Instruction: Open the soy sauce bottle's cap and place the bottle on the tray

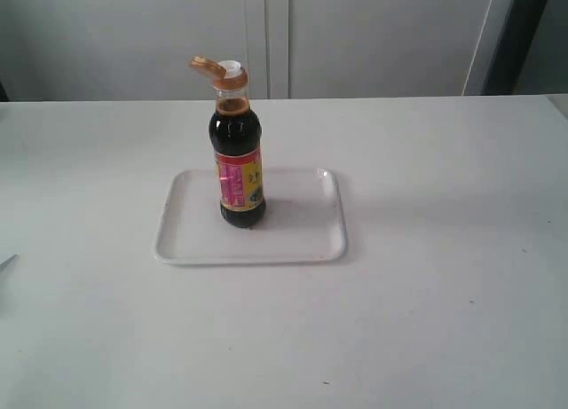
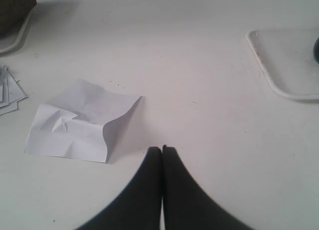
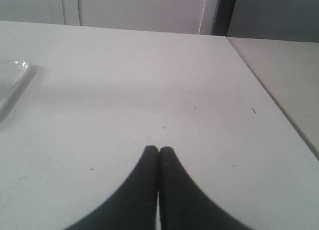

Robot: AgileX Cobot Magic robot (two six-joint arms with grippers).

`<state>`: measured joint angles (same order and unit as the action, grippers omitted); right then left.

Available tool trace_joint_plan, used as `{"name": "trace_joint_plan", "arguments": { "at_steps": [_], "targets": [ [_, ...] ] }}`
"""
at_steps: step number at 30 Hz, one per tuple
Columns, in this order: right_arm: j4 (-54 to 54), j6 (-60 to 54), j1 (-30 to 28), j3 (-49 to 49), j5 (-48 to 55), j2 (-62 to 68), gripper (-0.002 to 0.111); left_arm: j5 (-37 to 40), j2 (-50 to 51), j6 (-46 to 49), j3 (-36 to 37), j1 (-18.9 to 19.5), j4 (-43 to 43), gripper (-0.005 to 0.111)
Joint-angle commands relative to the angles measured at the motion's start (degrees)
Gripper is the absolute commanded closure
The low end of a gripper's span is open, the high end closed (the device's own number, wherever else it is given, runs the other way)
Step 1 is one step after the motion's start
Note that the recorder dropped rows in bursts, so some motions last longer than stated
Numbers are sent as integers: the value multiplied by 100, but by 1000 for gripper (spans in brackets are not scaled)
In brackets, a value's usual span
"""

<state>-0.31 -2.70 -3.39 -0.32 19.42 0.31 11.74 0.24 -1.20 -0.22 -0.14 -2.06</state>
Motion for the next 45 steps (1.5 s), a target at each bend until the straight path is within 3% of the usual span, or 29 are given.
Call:
{"name": "trace_joint_plan", "arguments": {
  "at_steps": [1, 11, 15, 45],
  "targets": [
    [-55, 21, 5, 32, 61, -31, 108, -19, -24, -9, 22, 14, -68, 107],
    [-55, 21, 19, 32, 61, -31, 108, -19, -24, -9, 22, 14, -68, 107],
    [-55, 21, 291, 32, 61, -31, 108, -19, -24, -9, 22, 14, -68, 107],
    [-10, 32, 292, 32, 48, -31, 108, -19, -24, -9, 22, 14, -68, 107]
  ]
}}
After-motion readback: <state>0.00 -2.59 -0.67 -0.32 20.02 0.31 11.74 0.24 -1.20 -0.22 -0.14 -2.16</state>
